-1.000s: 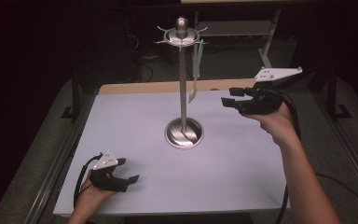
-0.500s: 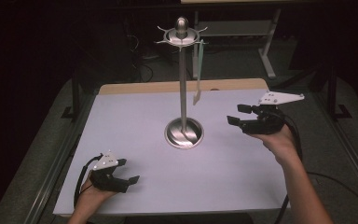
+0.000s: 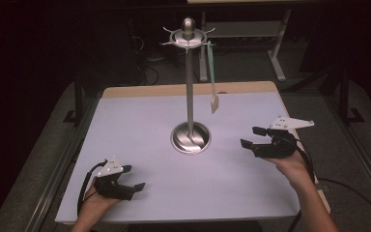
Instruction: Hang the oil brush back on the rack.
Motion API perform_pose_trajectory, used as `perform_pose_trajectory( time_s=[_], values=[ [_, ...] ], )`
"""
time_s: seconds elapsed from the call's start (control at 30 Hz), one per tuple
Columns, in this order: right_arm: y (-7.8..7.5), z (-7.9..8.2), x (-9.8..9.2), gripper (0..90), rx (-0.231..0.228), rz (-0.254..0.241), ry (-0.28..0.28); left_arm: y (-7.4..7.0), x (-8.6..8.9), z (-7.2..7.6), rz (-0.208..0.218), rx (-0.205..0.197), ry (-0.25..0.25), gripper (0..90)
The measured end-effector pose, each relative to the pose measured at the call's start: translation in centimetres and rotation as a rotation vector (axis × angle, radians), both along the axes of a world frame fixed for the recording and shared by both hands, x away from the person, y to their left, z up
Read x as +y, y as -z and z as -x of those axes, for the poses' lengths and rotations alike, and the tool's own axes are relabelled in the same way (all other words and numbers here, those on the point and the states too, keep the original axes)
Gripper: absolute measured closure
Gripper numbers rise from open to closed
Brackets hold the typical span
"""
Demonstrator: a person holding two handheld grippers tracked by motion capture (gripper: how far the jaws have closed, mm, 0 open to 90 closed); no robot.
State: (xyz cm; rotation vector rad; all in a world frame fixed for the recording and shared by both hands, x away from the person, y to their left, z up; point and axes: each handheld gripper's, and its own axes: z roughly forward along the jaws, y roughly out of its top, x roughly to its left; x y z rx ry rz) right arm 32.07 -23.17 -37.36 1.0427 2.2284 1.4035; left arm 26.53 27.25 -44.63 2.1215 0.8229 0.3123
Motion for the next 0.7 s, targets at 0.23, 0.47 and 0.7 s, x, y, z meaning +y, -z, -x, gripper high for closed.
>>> perform_pose_trajectory(
  time_s=[0.23,0.47,0.7],
  values=[
    [2.1,1.2,-1.2,28.4,0.011,-0.015,0.032,0.0,-0.1,0.0,0.007,-0.002,-0.003,14.2],
    [4.5,2.4,-2.3,26.2,0.013,-0.018,0.091,0.0,0.1,0.1,-0.001,-0.008,-0.001,14.2],
    [6.8,4.2,-3.3,24.9,0.011,-0.013,0.131,0.0,0.1,0.1,-0.004,-0.012,-0.01,14.2]
  ],
)
